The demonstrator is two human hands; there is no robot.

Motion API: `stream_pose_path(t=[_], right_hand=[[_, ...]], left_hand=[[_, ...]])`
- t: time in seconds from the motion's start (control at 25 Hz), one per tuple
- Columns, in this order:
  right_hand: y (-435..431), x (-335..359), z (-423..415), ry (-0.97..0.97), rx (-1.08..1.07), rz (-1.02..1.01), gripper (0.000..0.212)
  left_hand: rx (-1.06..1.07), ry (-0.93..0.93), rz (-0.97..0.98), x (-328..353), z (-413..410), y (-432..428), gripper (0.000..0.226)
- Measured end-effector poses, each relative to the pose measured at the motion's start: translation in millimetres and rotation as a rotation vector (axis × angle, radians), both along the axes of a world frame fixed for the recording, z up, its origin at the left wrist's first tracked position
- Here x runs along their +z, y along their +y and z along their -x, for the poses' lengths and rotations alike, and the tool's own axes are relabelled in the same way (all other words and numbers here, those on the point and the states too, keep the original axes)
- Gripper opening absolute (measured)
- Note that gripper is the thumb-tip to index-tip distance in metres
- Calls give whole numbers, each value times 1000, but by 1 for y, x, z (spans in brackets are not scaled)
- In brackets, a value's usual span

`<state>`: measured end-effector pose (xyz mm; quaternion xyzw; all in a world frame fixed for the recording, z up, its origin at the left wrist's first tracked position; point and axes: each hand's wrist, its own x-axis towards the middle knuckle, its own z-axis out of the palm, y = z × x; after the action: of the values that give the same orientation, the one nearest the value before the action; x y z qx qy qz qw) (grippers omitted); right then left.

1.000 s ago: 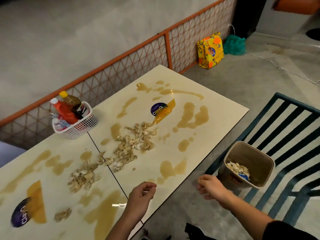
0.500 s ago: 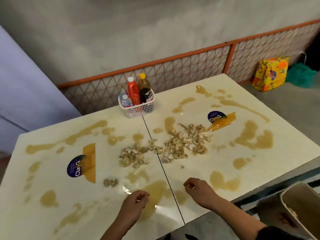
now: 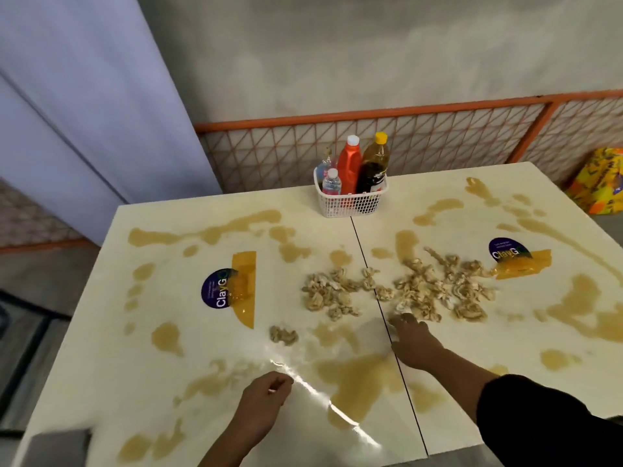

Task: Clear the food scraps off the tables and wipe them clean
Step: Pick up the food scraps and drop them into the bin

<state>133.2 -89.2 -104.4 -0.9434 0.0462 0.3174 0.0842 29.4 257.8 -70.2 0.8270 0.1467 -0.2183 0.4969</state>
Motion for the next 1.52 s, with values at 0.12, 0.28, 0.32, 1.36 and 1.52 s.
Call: stream_pose_path(t=[0.12,0.28,0.32,1.36,1.52], right_hand=[[5,-8,-12,25,-46,17,67],[20,-3,-20,35,-116,31,58],[24,-1,-22,30,-117,45,54],[86,51,87,-27,-964,-929,36],[86,43,96,-1,-1108,-911,25]], left_hand=[[7,10,-6,-6,2,26,13],[16,14,-13,-12,2,51,14],[10,19,-17,-14,1,57,14],[-370,-312,-475,-69,-104,42,8],[-221,-312,-381,-61,-96,47,6]])
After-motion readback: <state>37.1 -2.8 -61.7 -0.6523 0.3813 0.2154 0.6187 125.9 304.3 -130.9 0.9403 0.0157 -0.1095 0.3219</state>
